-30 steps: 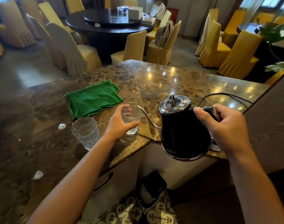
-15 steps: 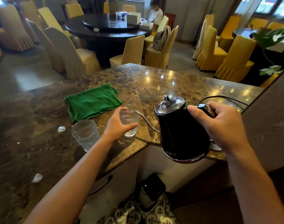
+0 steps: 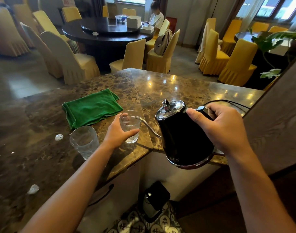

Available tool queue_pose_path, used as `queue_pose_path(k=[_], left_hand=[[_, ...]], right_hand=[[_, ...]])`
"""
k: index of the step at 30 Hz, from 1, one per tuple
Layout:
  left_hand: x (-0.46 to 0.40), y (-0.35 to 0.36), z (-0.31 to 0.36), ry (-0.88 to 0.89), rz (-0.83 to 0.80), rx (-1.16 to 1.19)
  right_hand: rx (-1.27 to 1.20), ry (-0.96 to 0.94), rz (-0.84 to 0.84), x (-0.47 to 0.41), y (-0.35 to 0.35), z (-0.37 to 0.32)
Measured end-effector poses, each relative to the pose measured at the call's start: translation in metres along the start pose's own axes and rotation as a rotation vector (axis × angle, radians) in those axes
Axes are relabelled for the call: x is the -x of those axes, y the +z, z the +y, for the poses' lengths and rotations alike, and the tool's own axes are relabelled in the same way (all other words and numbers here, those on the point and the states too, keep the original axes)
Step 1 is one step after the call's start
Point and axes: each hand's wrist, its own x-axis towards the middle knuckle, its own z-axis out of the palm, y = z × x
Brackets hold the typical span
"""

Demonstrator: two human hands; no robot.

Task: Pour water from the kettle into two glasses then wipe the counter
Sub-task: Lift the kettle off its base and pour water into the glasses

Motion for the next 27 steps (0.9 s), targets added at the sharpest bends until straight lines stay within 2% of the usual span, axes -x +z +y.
queue_pose_path(k=[27], left_hand=[[0.001, 0.001, 0.003, -0.009, -0.030, 0.011]], right_hand=[[0.087, -0.015, -0.014, -0.009, -0.001, -0.019]])
